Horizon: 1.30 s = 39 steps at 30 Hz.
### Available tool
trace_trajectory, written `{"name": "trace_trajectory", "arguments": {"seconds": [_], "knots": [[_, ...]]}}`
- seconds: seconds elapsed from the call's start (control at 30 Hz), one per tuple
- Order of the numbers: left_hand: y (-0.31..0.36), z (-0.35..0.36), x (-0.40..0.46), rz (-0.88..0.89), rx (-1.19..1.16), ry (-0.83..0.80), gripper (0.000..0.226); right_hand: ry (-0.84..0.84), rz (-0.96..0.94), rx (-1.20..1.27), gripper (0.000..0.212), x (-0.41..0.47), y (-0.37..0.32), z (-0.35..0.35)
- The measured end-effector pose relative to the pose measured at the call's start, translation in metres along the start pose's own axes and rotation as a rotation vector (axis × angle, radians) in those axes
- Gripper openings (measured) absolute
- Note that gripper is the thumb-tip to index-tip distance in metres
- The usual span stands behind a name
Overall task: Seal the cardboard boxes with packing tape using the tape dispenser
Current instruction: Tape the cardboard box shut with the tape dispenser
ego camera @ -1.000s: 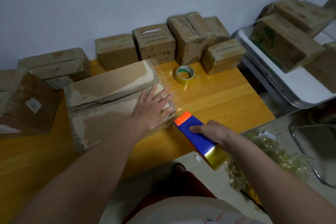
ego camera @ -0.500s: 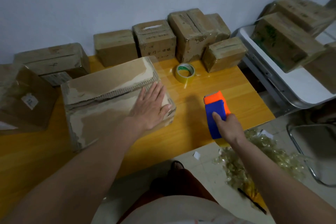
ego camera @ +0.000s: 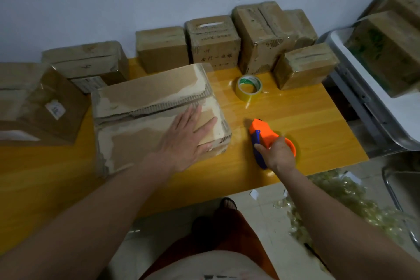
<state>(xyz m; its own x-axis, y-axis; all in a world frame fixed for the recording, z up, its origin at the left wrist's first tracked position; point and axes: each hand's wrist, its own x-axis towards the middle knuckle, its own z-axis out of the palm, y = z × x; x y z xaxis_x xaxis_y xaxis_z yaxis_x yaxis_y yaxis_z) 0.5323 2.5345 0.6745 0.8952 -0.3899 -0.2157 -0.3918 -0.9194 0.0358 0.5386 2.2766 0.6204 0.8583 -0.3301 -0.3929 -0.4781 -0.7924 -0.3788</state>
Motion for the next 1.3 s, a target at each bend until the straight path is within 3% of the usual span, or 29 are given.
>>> {"name": "trace_trajectory", "arguments": {"seconds": [0.03, 0.1, 0.2, 0.3, 0.5, 0.63, 0.7, 0.77, 0.83, 0.97, 1.13, 1.3], "knots": [[0.000, 0.001, 0.000, -0.001, 0.003, -0.005, 0.064, 0.102, -0.076, 0.002, 0.061, -0.005, -0.005, -0.006], [0.001, -0.001, 0.000, -0.005, 0.004, -0.021, 0.063, 0.264, -0.433, -0.008, 0.055, -0.020, -0.019, -0.020], [0.002, -0.002, 0.000, -0.005, 0.017, -0.030, 0.063, 0.245, -0.948, -0.172, 0.056, -0.033, -0.044, -0.030], [0.001, -0.002, 0.000, -0.001, 0.015, -0.026, 0.063, 0.232, -1.061, -0.329, 0.062, -0.018, -0.063, -0.028], [0.001, -0.001, -0.001, 0.002, 0.014, -0.025, 0.062, 0.245, -0.955, -0.415, 0.101, -0.004, -0.075, -0.035], [0.001, -0.001, -0.002, -0.001, 0.018, -0.011, 0.061, 0.105, -0.718, -0.568, 0.125, 0.004, -0.069, -0.030], [0.000, -0.002, -0.002, 0.008, 0.012, -0.013, 0.060, 0.137, -0.570, -0.369, 0.109, -0.001, -0.059, -0.028], [-0.001, -0.002, -0.001, 0.015, 0.002, -0.018, 0.061, 0.330, -0.567, 0.003, 0.060, -0.017, -0.047, -0.022], [-0.002, -0.001, 0.000, 0.019, 0.004, -0.006, 0.062, 0.488, -0.705, 0.266, 0.018, -0.043, -0.042, -0.009], [-0.003, 0.002, -0.001, 0.015, -0.001, 0.024, 0.063, 0.382, -0.754, 0.560, 0.029, -0.079, -0.051, 0.028], [-0.002, 0.004, -0.001, 0.018, 0.014, 0.042, 0.064, 0.326, -0.578, 0.716, 0.031, -0.081, -0.064, 0.042], [-0.002, 0.004, -0.001, 0.014, 0.030, 0.046, 0.063, 0.123, -0.350, 0.874, 0.038, -0.088, -0.071, 0.046]]}}
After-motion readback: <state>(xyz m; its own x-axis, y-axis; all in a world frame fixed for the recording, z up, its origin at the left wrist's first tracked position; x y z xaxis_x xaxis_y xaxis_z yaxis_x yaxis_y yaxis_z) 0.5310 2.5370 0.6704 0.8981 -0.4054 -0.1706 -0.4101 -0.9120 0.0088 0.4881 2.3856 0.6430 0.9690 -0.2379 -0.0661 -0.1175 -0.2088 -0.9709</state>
